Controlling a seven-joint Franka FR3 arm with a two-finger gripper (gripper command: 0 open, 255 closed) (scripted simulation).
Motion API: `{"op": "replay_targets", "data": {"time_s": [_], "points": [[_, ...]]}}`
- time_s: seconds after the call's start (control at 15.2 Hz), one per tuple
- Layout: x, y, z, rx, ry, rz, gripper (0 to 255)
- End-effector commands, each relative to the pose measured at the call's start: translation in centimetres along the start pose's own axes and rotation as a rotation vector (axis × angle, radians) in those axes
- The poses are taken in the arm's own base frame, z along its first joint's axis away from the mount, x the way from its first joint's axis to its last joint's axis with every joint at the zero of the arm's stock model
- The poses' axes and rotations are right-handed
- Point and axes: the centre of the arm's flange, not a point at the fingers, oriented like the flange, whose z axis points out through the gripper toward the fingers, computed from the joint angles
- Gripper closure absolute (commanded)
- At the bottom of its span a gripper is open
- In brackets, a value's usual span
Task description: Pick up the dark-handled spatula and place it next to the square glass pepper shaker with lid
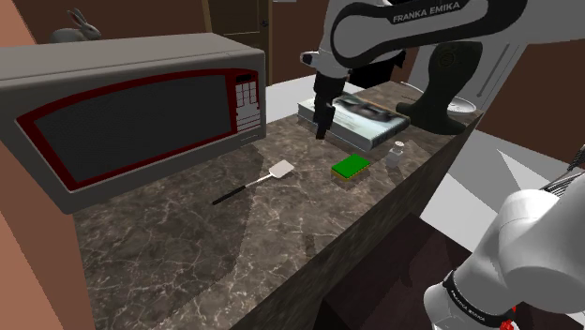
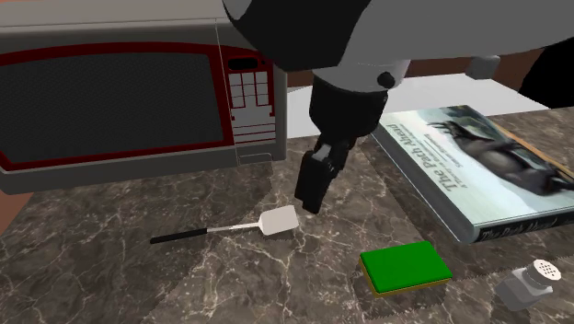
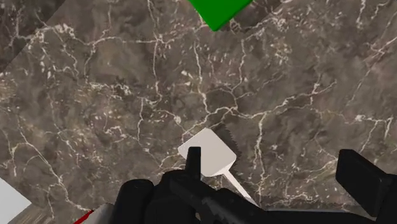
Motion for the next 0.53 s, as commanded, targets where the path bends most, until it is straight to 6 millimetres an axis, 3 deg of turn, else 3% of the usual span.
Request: {"op": "replay_targets", "data": {"time_s": [0.0,0.46], "points": [[2.0,0.6,1.8,0.008,-0.002,-0.081,0],[9.4,0.6,7.7,0.038,-0.011,-0.349,0]]}}
